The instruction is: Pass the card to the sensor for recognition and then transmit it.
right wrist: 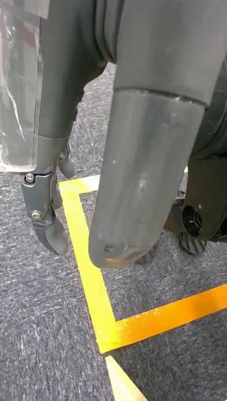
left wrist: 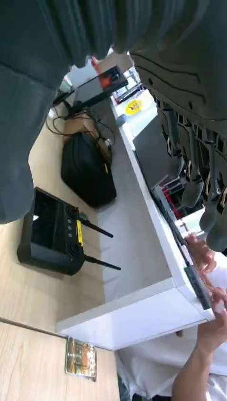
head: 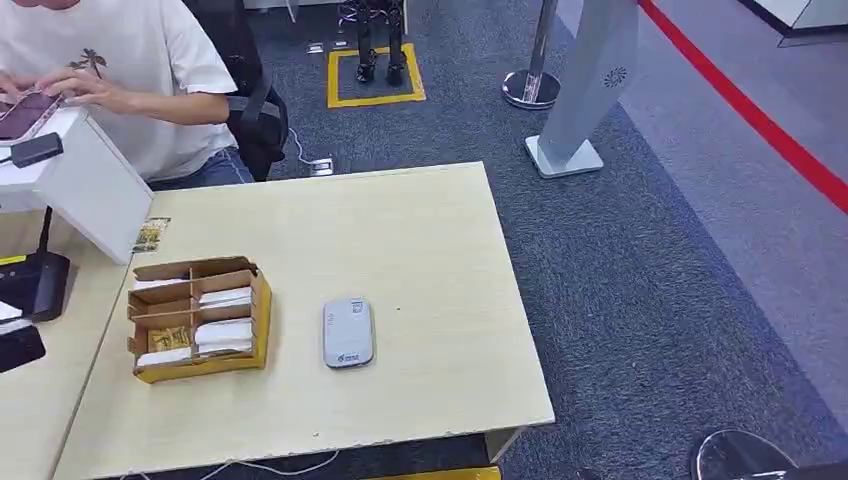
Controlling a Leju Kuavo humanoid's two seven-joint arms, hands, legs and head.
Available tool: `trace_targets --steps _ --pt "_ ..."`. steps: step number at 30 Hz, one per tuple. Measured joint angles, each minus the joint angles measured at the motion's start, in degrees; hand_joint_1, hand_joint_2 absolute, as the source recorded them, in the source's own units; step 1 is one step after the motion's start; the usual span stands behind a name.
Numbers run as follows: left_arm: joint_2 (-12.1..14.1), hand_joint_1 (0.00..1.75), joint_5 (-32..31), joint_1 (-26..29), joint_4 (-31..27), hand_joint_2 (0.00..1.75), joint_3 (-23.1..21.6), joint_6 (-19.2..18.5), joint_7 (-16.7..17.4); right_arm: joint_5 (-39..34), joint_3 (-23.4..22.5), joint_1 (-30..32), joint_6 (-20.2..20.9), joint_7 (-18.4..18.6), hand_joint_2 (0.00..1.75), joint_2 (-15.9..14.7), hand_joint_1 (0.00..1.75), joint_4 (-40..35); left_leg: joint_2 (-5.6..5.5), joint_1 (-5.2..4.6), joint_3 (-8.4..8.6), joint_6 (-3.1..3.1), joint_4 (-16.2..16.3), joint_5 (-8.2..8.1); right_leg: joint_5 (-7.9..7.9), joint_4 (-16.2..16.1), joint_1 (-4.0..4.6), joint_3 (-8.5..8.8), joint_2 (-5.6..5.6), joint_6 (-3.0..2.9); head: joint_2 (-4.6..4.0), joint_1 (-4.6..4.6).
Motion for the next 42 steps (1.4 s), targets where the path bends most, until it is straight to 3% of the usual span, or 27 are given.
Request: trace_targets --steps 7,14,29,31,32,33,39,42 --pt "-5.67 0.0 -1.33 -9.68 5.79 1.75 -9.08 -0.9 -1.53 0.02 1.16 -0.7 -0.07 0.37 0.0 0.0 0.0 -0.13 0.01 0.01 0.0 0.01 0.02 0.04 0.08 -0.01 0.01 -0.03 0.0 -0.06 0.0 -0.04" --pt "-8.37 0.0 -0.76 -14.9 8.26 1.75 -13.59 -1.53 -1.59 0.02 1.49 -0.83 -0.55 0.46 0.0 0.0 0.0 -0.15 0.11 0.01 0.0 0.01 0.02 0.03 0.08 -0.01 0.01 -0.09 0.09 -0.07 0.0 -0.06" --pt "-7.59 0.0 2.93 -15.22 8.2 1.75 -16.41 -1.4 0.06 0.02 1.55 -0.73 -0.61 0.13 0.0 -0.02 0.0 -0.15 0.21 0.02 -0.01 0.01 0.01 0.03 0.08 0.02 0.03 -0.09 0.22 -0.07 0.0 -0.07" --pt "-6.38 0.0 3.58 -12.06 6.17 1.75 -15.87 0.28 0.87 0.02 1.51 -0.53 -0.61 -0.04 0.0 -0.02 0.0 -0.15 0.34 0.01 0.01 -0.02 0.0 0.0 0.08 0.01 0.02 -0.11 0.36 -0.07 0.0 -0.02" --pt "-5.13 0.0 3.7 -3.22 1.21 1.75 -12.62 3.65 1.84 0.02 1.03 0.28 -0.63 -0.28 0.0 -0.02 0.0 -0.15 0.42 0.02 0.0 -0.07 0.0 -0.09 0.06 0.0 0.02 -0.16 0.48 -0.07 0.0 -0.02" --pt "-4.98 0.0 3.46 -0.32 -0.64 1.75 -11.14 4.45 1.97 0.0 0.87 0.54 -0.61 -0.5 0.0 -0.09 0.0 -0.15 0.42 0.02 -0.01 -0.07 0.0 -0.1 0.03 -0.01 0.02 -0.16 0.48 -0.05 0.0 -0.04" --pt "-5.66 0.0 0.72 14.26 -9.12 1.75 -2.85 7.02 2.01 0.02 -0.57 1.74 -0.24 -1.31 0.0 -0.13 0.0 -0.11 0.4 0.02 -0.03 -0.08 -0.01 -0.15 -0.02 -0.04 0.02 -0.13 0.44 -0.03 0.0 0.02" --pt "-7.58 0.0 -1.96 20.78 -12.68 1.75 0.61 9.13 1.6 0.02 -1.05 2.14 0.04 -1.59 0.0 -0.13 0.0 -0.09 0.42 0.01 -0.01 -0.08 -0.01 -0.16 -0.02 -0.05 0.02 -0.13 0.47 -0.02 0.0 0.0"
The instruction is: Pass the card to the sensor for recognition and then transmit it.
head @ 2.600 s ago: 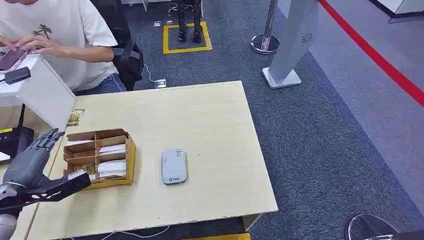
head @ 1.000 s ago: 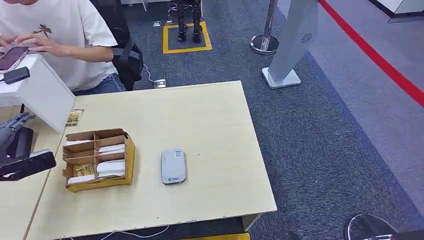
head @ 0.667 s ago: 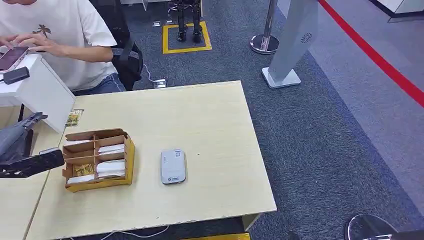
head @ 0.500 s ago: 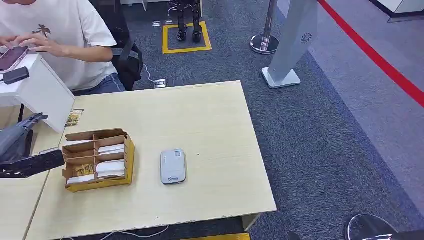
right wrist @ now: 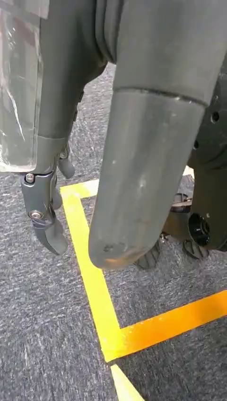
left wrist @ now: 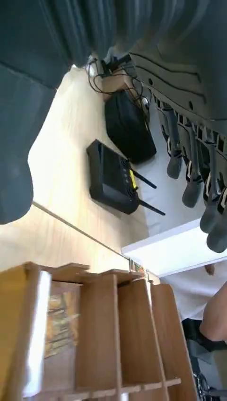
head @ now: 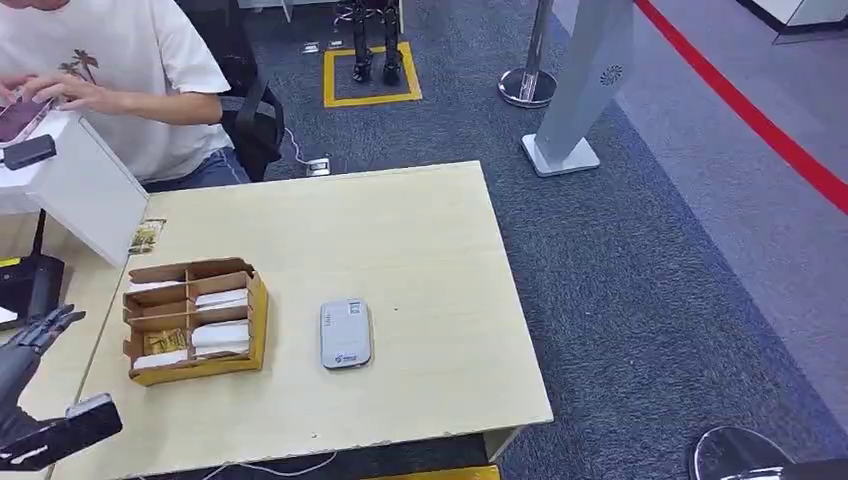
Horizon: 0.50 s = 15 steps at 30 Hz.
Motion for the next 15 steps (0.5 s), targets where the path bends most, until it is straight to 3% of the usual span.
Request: trace_targets --steps 6,15 --pt "-4.79 0.0 -2.7 5.94 -2.37 1.75 2.15 1.91 -0.75 -0.02 -0.74 0.25 0.29 -0.37 0.0 0.0 0.0 0.0 -0.13 0.01 -0.01 0.0 0.0 0.01 0.0 -0.01 0.01 0.05 -0.16 0.0 0.0 0.0" --pt "-9.46 0.0 -4.69 5.45 -1.8 1.75 2.04 1.84 -1.6 0.0 -0.77 0.2 0.09 -0.11 0.0 0.0 0.0 0.0 -0.22 0.02 0.01 0.01 0.0 0.02 0.0 0.0 0.01 0.08 -0.24 0.0 0.0 -0.02"
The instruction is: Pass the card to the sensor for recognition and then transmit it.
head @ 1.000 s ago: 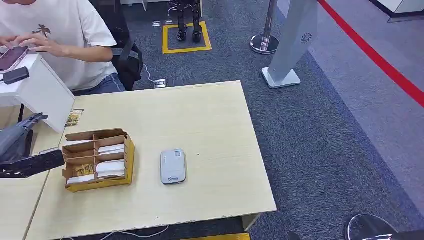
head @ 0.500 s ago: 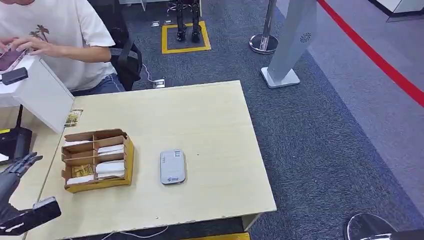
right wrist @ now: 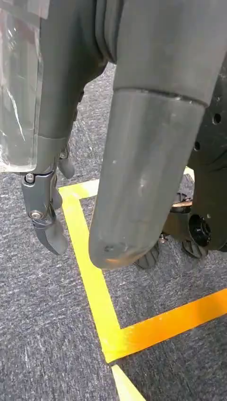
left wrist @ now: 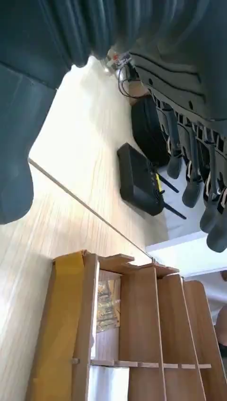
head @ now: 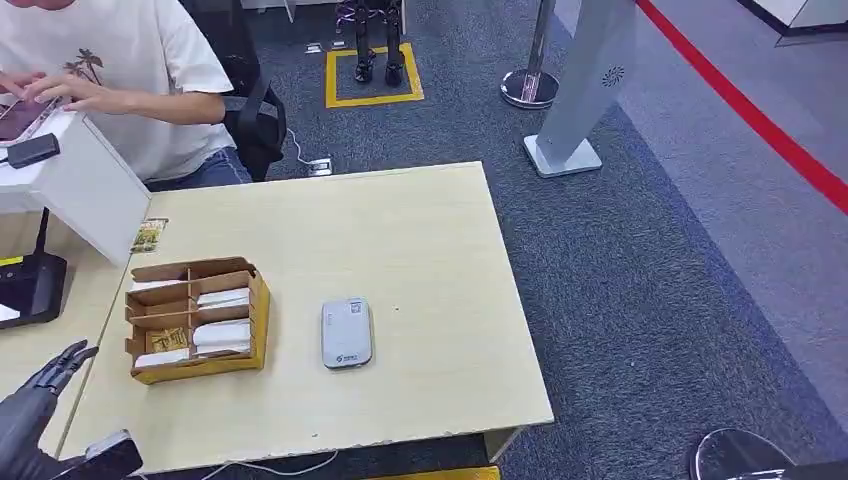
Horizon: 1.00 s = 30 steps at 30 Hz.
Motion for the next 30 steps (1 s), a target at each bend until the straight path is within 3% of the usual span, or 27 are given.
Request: trace_targets --steps 13,22,30 --pt "-3.83 0.0 -2.97 -12.0 9.73 1.75 -4.13 -2.34 -1.79 0.02 0.26 -1.2 -0.07 1.42 0.0 0.02 0.0 -0.04 -0.08 -0.01 0.02 0.0 0.01 0.05 0.04 0.0 0.0 0.02 -0.11 -0.02 0.0 -0.02" --pt "-4.13 0.0 -3.98 -21.62 16.35 1.75 -9.09 -5.44 -2.32 0.04 1.55 -1.8 -0.13 2.25 0.0 0.02 0.0 -0.09 -0.1 0.0 0.01 -0.02 0.01 0.07 0.05 0.01 0.0 0.01 -0.12 -0.03 0.0 0.0" --pt "-3.87 0.0 -2.88 -26.74 19.04 1.75 -12.48 -7.69 -2.4 0.04 2.23 -1.97 -0.11 2.56 0.0 0.02 0.0 -0.15 -0.07 0.0 0.01 -0.02 0.01 0.07 0.06 0.01 0.0 -0.01 -0.08 -0.03 0.0 0.0"
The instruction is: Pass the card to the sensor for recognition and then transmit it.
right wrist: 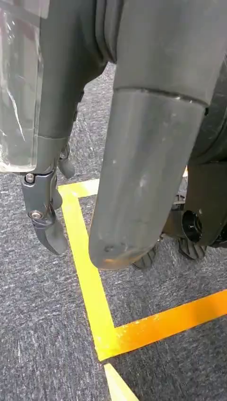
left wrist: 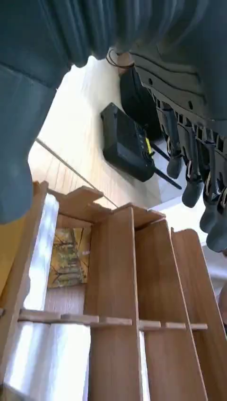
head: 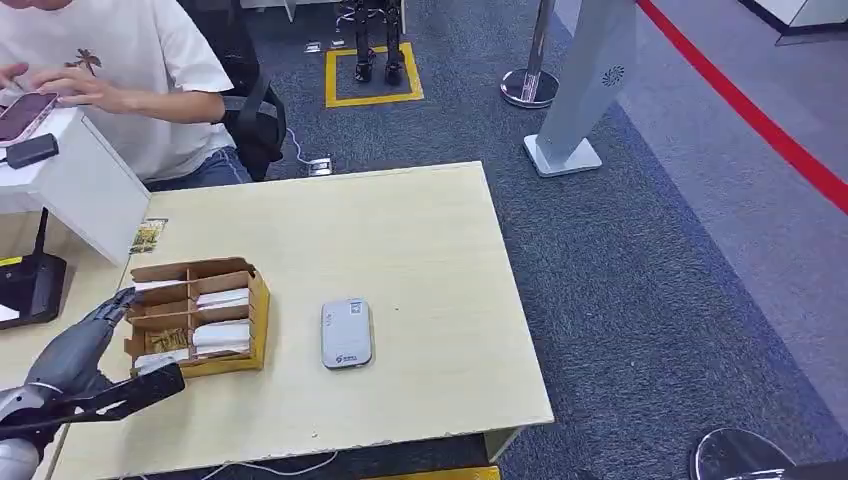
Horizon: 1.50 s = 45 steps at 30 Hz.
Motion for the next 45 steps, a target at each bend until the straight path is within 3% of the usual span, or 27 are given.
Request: trace_targets --steps 7,12,15,19,24,29,36,45 --pt "1.15 0.0 2.22 -2.12 0.9 1.75 -1.68 -1.31 0.31 0.0 0.7 -0.08 -0.02 0.13 0.0 0.0 0.0 -0.02 0.0 0.01 0.0 0.0 0.0 0.0 0.0 0.01 0.0 -0.01 0.01 0.0 0.0 0.02" --pt "3.65 0.0 4.87 -1.68 0.28 1.75 -2.25 -1.09 1.55 -0.04 0.76 -0.07 -0.02 -0.2 0.0 0.0 0.0 0.0 0.05 0.01 0.01 0.0 0.0 0.0 0.0 0.02 0.01 -0.01 0.07 0.0 0.0 -0.02" --pt "5.2 0.0 5.05 1.4 -2.13 1.75 -1.9 1.67 2.41 -0.04 0.76 0.08 -0.04 -0.9 0.0 0.0 0.0 0.0 0.11 0.0 0.0 0.0 -0.01 -0.01 -0.01 0.02 0.01 -0.01 0.15 0.0 0.0 -0.02" --pt "5.33 0.0 2.27 9.73 -7.9 1.75 0.5 7.37 3.0 -0.04 0.39 1.16 -0.28 -1.4 0.0 0.0 0.0 0.0 0.17 0.0 -0.03 0.0 -0.01 -0.08 -0.07 -0.01 0.0 -0.05 0.22 0.03 0.0 0.0" --pt "3.73 0.0 -0.18 20.32 -14.39 1.75 3.87 12.24 3.85 -0.07 -0.88 2.39 -0.26 -2.14 0.0 0.0 0.0 0.0 0.19 -0.01 -0.04 0.06 -0.01 -0.14 -0.1 -0.04 0.0 -0.06 0.21 0.05 0.0 -0.04" --pt "1.55 0.0 -0.74 25.28 -17.33 1.75 5.88 13.68 3.91 -0.04 -1.4 2.45 0.18 -2.78 0.0 0.0 0.0 0.0 0.1 -0.01 -0.03 0.07 -0.02 -0.13 -0.1 -0.04 0.0 -0.01 0.07 0.05 0.0 -0.07" --pt "-2.75 0.0 -1.92 26.07 -17.55 1.75 7.19 14.75 2.49 -0.06 -1.88 2.4 0.28 -3.08 0.0 0.0 0.0 0.0 -0.01 0.0 -0.01 0.06 -0.02 -0.09 -0.08 -0.03 0.0 0.06 -0.04 0.05 0.0 -0.09" --pt "-6.14 0.0 -3.37 26.42 -17.55 1.75 9.14 14.62 0.68 -0.04 -2.25 2.55 -0.76 -2.08 0.0 -0.02 0.0 0.2 -0.01 -0.01 -0.02 0.06 -0.02 -0.1 -0.09 -0.03 0.0 0.05 -0.02 0.05 0.0 -0.09"
